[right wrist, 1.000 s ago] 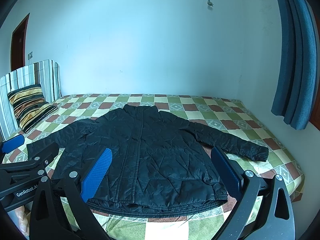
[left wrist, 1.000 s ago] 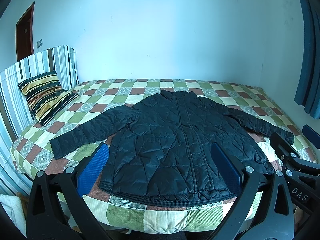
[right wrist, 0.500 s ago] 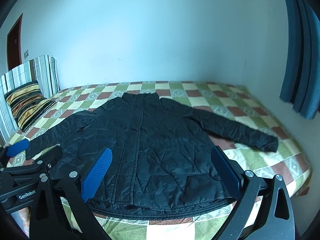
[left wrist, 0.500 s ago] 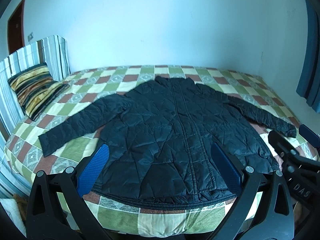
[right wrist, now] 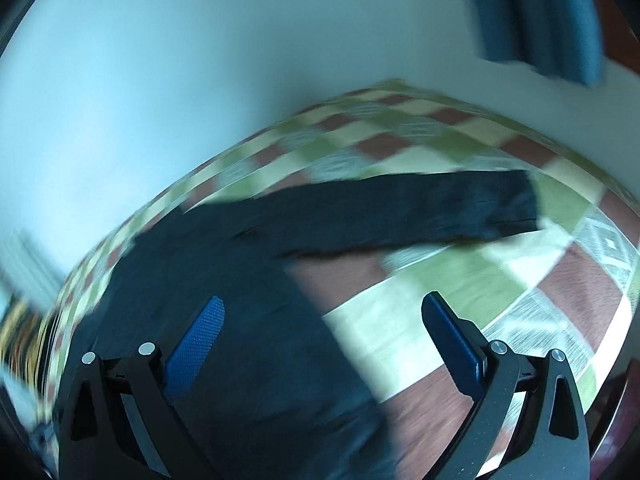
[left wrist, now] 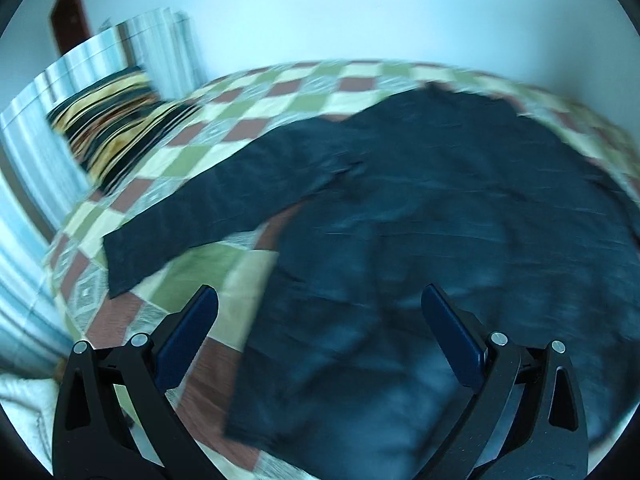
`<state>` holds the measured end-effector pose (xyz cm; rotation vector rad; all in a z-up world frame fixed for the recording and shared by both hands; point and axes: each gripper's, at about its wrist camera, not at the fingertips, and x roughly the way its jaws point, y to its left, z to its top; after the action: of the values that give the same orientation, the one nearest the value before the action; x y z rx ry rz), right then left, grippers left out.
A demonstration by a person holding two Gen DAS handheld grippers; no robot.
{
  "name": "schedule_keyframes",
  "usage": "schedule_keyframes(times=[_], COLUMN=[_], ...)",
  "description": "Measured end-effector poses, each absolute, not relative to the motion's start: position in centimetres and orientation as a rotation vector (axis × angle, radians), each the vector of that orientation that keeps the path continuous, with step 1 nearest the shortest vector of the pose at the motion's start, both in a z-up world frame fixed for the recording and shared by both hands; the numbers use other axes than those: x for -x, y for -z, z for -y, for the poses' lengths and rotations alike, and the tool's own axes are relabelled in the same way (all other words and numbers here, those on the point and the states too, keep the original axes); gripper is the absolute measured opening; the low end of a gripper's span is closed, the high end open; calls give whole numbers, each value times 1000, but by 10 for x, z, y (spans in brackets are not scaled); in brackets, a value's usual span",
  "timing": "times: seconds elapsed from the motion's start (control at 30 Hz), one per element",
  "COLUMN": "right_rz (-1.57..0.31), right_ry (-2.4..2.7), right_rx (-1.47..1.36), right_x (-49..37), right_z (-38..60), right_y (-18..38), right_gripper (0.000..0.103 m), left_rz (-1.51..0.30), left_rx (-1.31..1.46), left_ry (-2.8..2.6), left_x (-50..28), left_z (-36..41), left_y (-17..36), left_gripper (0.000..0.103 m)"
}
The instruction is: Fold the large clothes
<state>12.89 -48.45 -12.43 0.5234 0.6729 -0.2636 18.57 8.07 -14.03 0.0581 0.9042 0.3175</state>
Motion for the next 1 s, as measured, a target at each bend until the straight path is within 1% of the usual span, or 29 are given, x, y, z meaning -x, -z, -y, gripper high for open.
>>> schedule_keyframes(times=[0.03,0.2,0.23,0.27,0.33,0.43,0.53,0.63,0.7,0.73,0.77,0.83,0.87,0.93,1.0], right_rz=[-667,-657,-662,-663,-676,-679,-692,-701,-696,-701,-714,-724,-716,-684,-644], right_ry=[329,521,541,548,573,560,544,544,548,549,548,519,511,487,475], right_rx=[-556,-701,-743,-775,-867,-974,-1016,-1005,-974,-959,-943,-952,-958,-957,-902], right_x=[-132,-137,-138,-138,-141,-147,-156,-168,-174,-177,-183,-189,-192,-194,-199], right_z=[516,616,632,640,662,682,690,686,684,683,682,681,681,675,656], right_y=[132,161,169,174,190,211,225,230,230,230,230,230,229,217,194], right_gripper=[98,97,94,84,72,72,72,73,72,63,46,32,22,15,14], left_rz=[-923,-977,-983,-993,-1000,-1007,-1022,-1033,-1053,-1060,-1056,-1041,-1037,-1027,-1013], left_rx=[-48,4,13,30,45,57,72,64,67,81,90,90,79,57,50], left_ry=[-355,-486,-509,-535,-590,-663,-719,-761,-767,-763,-762,-764,-764,-764,-766], left_x=[-193,-210,-211,-214,-216,-217,-218,-218,-218,-217,-216,-215,-215,-215,-214], left_z=[-94,-140,-147,-159,-174,-196,-214,-223,-227,-229,-230,-229,-228,-226,-224], left_y=[148,168,171,176,182,190,200,210,218,223,225,226,226,227,229], left_gripper=[101,101,101,101,101,101,101,101,101,101,101,101,101,101,101])
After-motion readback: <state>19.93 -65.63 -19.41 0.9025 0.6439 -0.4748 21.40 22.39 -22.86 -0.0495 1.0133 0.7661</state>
